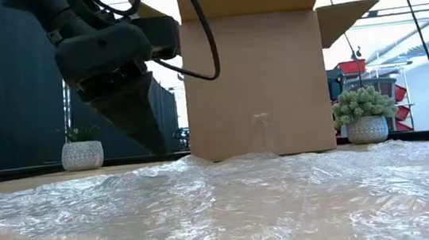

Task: Wrap mug
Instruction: Wrap the orange patterned mug with the transparent bubble wrap

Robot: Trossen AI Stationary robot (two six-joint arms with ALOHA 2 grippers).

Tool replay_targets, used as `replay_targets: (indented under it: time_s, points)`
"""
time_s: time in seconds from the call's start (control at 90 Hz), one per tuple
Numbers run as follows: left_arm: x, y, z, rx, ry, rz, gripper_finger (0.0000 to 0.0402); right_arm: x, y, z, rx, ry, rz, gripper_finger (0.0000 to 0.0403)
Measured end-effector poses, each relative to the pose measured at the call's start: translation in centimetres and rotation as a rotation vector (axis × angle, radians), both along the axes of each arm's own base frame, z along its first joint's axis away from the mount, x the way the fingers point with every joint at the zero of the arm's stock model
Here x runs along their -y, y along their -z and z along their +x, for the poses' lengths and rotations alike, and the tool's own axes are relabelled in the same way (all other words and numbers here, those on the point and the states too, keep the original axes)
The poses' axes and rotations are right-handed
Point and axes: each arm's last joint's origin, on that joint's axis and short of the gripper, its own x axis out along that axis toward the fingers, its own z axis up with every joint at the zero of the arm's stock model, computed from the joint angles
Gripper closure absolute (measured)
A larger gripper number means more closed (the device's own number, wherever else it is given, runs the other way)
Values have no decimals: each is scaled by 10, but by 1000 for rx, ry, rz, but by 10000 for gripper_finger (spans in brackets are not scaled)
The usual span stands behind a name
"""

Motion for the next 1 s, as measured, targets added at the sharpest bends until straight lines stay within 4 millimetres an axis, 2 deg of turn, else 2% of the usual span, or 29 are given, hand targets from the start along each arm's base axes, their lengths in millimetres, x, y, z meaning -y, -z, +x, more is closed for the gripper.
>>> replay_targets:
  time_s: [0.311,0.567,0.744,1.0]
  points:
    - [0,0,0,0,0,0,272,0,1,0,-10,-56,9,388]
    - [0,0,0,0,1,0,272,-1,0,1,-13,-78,9,386]
    - [0,0,0,0,1,0,272,-4,-10,5,-15,-116,-2,396]
    - [0,0,0,-1,1,1,272,-8,-33,25,90,-179,11,395]
